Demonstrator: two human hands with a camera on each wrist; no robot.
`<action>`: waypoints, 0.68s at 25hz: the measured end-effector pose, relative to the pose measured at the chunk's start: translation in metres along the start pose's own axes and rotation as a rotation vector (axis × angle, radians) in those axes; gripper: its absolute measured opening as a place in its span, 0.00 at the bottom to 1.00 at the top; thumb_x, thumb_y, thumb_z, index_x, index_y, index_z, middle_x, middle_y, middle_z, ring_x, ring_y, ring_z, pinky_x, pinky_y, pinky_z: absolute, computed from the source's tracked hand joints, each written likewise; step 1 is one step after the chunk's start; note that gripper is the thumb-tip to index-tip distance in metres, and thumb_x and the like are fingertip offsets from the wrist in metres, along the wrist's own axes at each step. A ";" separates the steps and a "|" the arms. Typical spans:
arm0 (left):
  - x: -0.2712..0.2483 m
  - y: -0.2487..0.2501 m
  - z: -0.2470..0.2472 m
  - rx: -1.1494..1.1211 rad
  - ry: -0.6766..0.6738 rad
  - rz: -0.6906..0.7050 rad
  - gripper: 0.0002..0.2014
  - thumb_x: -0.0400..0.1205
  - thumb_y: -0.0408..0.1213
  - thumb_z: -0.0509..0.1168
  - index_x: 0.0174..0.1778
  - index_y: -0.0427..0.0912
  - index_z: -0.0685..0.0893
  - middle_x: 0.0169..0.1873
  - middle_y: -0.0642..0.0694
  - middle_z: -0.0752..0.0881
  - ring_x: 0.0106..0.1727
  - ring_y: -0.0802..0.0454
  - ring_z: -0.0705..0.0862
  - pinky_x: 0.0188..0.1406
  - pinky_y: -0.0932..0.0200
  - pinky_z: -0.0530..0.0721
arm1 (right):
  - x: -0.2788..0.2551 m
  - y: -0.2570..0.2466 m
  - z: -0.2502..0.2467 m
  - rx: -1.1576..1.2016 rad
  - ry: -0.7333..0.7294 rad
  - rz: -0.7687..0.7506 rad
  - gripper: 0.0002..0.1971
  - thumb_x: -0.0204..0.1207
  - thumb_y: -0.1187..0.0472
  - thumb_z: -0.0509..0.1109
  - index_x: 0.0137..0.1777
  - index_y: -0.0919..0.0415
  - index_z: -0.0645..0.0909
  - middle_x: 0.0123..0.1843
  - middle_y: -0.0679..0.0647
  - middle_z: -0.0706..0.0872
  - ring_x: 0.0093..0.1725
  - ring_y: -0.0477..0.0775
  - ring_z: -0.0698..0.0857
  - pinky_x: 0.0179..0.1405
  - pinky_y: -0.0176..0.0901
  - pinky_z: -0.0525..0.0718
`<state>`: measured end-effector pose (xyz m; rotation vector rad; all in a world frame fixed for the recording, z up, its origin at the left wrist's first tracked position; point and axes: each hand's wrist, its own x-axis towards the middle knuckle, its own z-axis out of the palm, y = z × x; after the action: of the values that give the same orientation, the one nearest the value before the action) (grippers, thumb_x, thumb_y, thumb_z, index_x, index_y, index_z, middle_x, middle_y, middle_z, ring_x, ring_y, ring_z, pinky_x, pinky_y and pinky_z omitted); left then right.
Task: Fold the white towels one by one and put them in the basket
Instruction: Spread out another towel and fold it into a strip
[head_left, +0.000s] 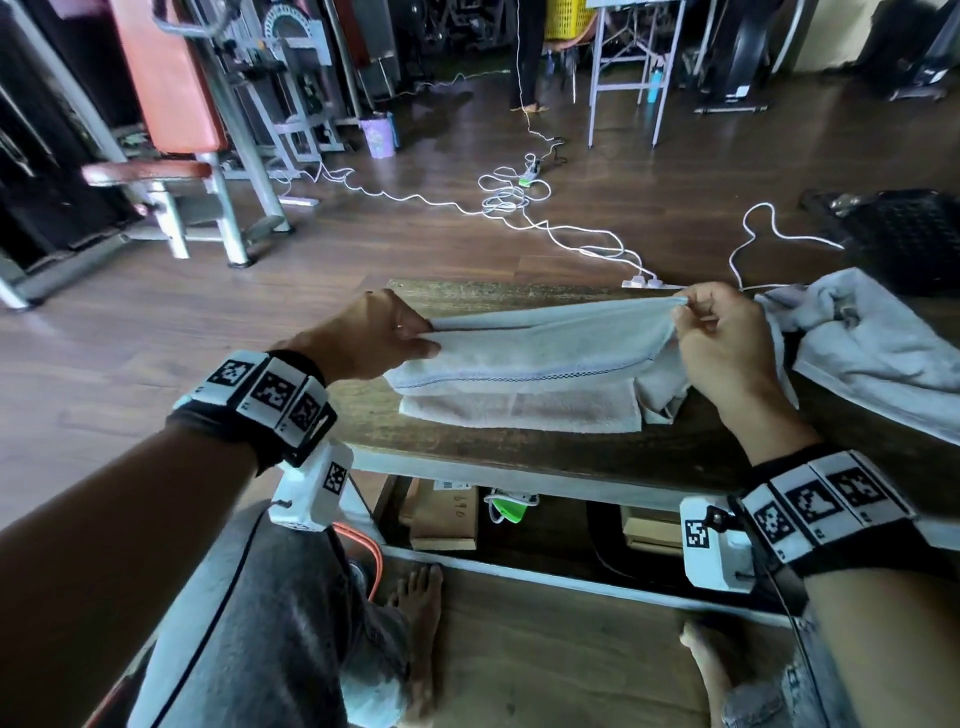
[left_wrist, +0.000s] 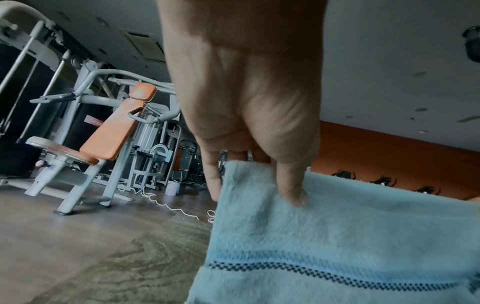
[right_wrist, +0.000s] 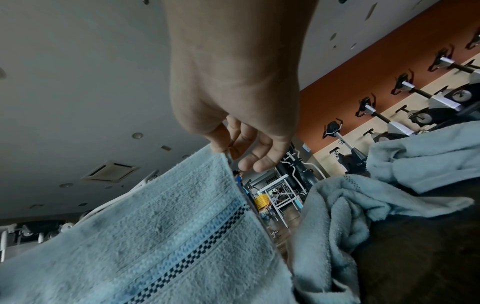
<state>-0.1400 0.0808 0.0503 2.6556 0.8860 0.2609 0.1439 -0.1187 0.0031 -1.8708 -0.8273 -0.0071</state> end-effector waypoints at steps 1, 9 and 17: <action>0.000 -0.001 -0.003 0.005 -0.007 0.007 0.12 0.79 0.41 0.73 0.41 0.33 0.89 0.29 0.37 0.85 0.31 0.51 0.77 0.34 0.56 0.78 | 0.000 0.002 -0.001 -0.004 0.004 0.002 0.09 0.83 0.65 0.67 0.60 0.62 0.84 0.49 0.53 0.86 0.49 0.51 0.83 0.49 0.37 0.73; -0.007 -0.001 -0.013 -0.177 0.173 0.039 0.06 0.79 0.35 0.73 0.41 0.36 0.90 0.20 0.64 0.83 0.24 0.69 0.78 0.28 0.75 0.72 | 0.000 0.015 -0.012 -0.071 -0.017 0.024 0.06 0.83 0.66 0.66 0.55 0.60 0.84 0.47 0.53 0.86 0.47 0.51 0.82 0.34 0.28 0.70; -0.022 -0.003 -0.009 -0.188 0.141 0.110 0.06 0.84 0.29 0.66 0.55 0.36 0.87 0.28 0.53 0.81 0.25 0.68 0.79 0.29 0.73 0.75 | -0.005 0.007 -0.013 -0.094 -0.020 0.059 0.07 0.84 0.66 0.65 0.56 0.60 0.84 0.48 0.51 0.85 0.49 0.50 0.81 0.46 0.35 0.71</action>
<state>-0.1620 0.0719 0.0556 2.5370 0.7182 0.5373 0.1481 -0.1333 0.0011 -1.9862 -0.7971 0.0103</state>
